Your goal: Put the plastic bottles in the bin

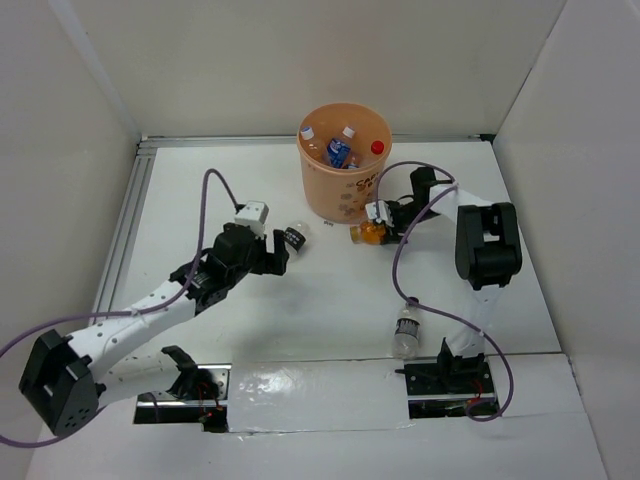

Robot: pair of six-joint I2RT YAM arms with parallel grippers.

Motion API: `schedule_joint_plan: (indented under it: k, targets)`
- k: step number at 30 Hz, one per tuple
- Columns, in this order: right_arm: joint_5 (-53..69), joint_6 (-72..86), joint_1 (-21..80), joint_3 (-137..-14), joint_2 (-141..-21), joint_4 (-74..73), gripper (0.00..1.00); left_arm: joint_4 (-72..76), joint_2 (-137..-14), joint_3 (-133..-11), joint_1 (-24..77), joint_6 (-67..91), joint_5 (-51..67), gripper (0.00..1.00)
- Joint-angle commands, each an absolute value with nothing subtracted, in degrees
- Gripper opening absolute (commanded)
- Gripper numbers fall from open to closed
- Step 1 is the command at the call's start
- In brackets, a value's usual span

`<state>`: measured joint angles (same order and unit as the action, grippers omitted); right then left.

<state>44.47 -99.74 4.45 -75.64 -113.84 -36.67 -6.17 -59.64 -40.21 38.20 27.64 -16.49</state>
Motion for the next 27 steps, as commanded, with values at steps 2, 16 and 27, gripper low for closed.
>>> schedule_joint_plan:
  k: [2,16,27]
  targets:
    - [48.5,-109.75,3.08,-73.13,-104.26,-56.92,0.28,-0.09,-66.51,-44.21,37.8,19.52,-10.64,0.99]
    - [65.49,-64.39,8.35,-84.03,-76.03,-31.72,0.25,4.21,-78.74,-47.72,34.72,13.27,-6.42,0.99]
    - [53.26,-52.21,11.6,-109.15,-102.12,-24.7,0.5,6.06,-85.95,-51.06,33.66,11.16,-4.13,0.99]
